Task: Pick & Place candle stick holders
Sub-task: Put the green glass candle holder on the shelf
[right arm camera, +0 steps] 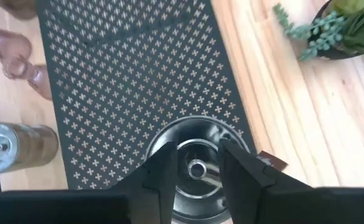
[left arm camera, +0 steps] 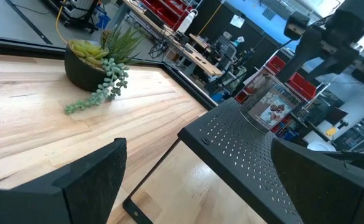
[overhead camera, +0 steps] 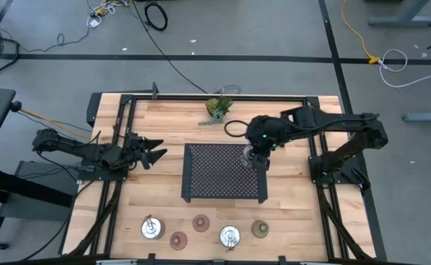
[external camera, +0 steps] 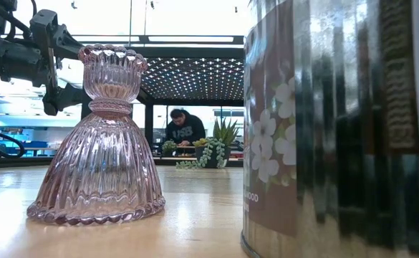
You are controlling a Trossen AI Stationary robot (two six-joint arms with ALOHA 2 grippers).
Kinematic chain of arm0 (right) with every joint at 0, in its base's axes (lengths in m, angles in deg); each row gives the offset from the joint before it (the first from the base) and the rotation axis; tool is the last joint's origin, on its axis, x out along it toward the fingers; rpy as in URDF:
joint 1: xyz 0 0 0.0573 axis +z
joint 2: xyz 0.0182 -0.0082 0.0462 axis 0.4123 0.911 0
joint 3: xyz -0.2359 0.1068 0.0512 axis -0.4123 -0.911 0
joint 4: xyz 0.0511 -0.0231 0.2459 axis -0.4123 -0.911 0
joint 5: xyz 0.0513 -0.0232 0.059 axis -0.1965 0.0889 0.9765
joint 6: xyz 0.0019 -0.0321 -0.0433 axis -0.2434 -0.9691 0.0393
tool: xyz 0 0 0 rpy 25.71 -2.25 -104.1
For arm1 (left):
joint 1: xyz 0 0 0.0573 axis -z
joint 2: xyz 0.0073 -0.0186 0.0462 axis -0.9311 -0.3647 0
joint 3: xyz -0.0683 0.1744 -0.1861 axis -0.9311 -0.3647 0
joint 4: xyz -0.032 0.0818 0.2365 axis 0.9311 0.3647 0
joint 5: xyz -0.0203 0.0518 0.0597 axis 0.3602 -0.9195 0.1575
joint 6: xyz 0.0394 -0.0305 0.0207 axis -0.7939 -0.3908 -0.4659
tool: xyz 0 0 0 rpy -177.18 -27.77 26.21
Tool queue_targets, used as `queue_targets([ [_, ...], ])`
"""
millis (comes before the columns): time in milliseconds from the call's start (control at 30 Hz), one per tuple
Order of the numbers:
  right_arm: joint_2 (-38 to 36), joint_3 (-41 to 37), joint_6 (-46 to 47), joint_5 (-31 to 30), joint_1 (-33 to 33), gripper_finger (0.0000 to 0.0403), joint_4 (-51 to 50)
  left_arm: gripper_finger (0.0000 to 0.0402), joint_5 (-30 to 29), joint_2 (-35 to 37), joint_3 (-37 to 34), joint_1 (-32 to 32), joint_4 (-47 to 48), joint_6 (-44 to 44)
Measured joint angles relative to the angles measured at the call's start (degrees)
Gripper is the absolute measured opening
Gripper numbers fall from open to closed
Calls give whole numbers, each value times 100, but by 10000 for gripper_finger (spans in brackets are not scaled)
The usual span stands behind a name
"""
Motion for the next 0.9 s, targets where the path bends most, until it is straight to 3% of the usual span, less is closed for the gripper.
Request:
queue_targets([
  [267, -268, 5, 624, 335, 238, 119, -340, 399, 0, 2, 2, 0, -2, 2],
  [567, -270, 5, 1417, 230, 1678, 119, -617, 399, 0, 0, 2, 0, 0, 20],
  [700, -264, -198, 1954, 20, 2494, 119, -159, 399, 136, 2, 1, 0, -3, 53],
  [900, -251, -1162, 2665, 58, 3427, 119, 983, 399, 238, 1, 1, 0, -11, 64],
])
